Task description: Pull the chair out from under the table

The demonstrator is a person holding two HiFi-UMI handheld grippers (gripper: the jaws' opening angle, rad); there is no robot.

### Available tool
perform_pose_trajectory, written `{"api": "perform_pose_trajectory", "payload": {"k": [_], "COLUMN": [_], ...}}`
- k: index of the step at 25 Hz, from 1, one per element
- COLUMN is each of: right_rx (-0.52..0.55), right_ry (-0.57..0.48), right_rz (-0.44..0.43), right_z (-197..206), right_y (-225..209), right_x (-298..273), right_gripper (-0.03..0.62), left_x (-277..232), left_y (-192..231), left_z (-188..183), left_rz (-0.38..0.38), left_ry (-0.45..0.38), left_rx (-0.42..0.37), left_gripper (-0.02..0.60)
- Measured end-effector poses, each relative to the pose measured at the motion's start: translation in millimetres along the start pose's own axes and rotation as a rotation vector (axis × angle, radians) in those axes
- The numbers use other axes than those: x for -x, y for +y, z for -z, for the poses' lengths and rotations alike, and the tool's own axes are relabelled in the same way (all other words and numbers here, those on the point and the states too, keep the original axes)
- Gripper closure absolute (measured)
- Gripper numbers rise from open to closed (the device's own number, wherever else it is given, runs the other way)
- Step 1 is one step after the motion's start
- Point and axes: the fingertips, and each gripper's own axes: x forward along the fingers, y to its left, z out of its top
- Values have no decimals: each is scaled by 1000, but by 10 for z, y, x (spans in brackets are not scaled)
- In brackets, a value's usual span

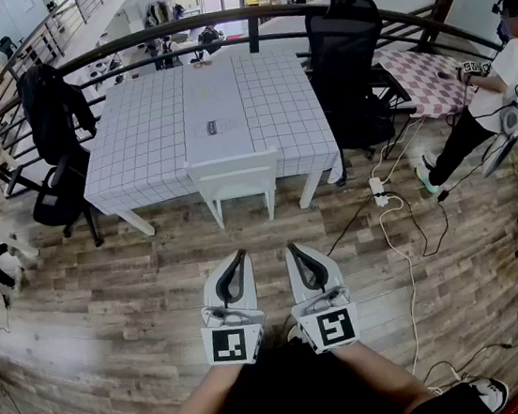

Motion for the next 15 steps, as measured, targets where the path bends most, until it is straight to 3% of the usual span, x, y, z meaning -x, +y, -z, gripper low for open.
{"api": "perform_pose_trajectory", "payload": {"k": [4, 10, 15], "right_rx": [-75, -84, -93], "right_ry": [-36, -48, -29], "right_rz": [-8, -28, -35], "right_z": [-12, 4, 183], "right_y": [-43, -114, -295], "right_x": [19, 408, 331], "right_gripper": [598, 597, 599], "left_x": [-6, 217, 79], "left_y": [34, -224, -55], "left_z": [10, -122, -34], "left_rz": [-20, -30, -85], "left_ry": [-5, -83, -68], "left_rx": [-12, -42, -68], "left_gripper": [574, 574, 574]}}
